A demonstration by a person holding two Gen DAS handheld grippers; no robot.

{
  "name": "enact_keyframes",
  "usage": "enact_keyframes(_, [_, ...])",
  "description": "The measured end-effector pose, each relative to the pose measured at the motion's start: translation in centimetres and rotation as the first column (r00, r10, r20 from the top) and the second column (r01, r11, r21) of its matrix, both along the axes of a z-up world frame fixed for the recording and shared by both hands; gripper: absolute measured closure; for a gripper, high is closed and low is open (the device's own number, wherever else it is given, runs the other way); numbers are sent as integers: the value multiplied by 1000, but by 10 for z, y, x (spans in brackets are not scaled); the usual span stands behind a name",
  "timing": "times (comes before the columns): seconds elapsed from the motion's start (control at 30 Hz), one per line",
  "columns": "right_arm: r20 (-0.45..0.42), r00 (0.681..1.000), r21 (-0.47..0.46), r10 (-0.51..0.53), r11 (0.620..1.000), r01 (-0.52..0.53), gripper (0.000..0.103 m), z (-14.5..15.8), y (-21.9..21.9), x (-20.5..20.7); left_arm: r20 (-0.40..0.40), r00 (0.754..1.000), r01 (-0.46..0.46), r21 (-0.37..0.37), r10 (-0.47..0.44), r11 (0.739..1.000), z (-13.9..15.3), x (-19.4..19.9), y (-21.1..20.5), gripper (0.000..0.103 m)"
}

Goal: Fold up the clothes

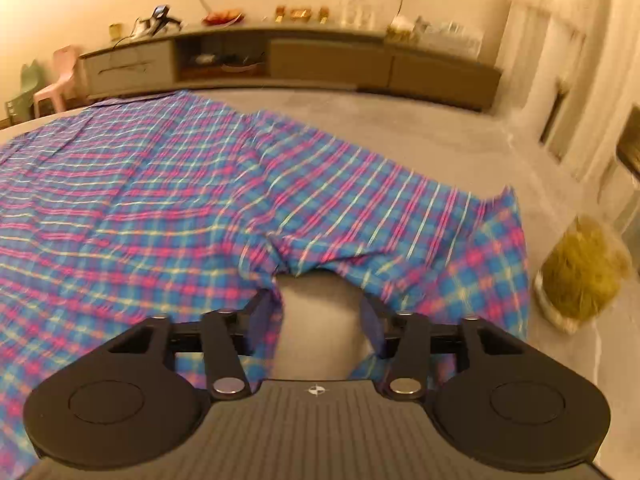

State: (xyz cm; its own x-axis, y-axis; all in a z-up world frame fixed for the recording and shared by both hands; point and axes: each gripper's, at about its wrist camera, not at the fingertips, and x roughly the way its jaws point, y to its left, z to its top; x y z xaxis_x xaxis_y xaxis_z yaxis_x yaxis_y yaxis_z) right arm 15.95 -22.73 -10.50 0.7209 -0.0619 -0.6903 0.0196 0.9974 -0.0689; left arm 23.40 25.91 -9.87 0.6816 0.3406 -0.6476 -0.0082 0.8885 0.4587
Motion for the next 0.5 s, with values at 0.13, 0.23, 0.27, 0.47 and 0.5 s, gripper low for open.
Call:
enact_keyframes(0.13, [35,999,-135,15,991,-11,46,0,26,4,10,996,91,90,-92,992,28,-32,-6,62])
enact_keyframes(0.23, [90,995,-129,40,991,-28,46,16,38,-5,59,954,287,90,-293,954,67,-107,-28,63])
enact_keyframes(0.27, [108,993,-100,42,995,-31,46,22,39,-8,65,930,358,52,-361,932,76,-132,-36,63])
enact_keyframes(0.47, [-22,995,7,94,996,-94,55,13,55,12,-54,772,628,-93,-633,773,53,-234,-89,61])
enact_keyframes(0.5, [-17,996,-5,89,996,-89,55,12,55,20,-89,758,639,-91,-646,764,43,-243,-93,61])
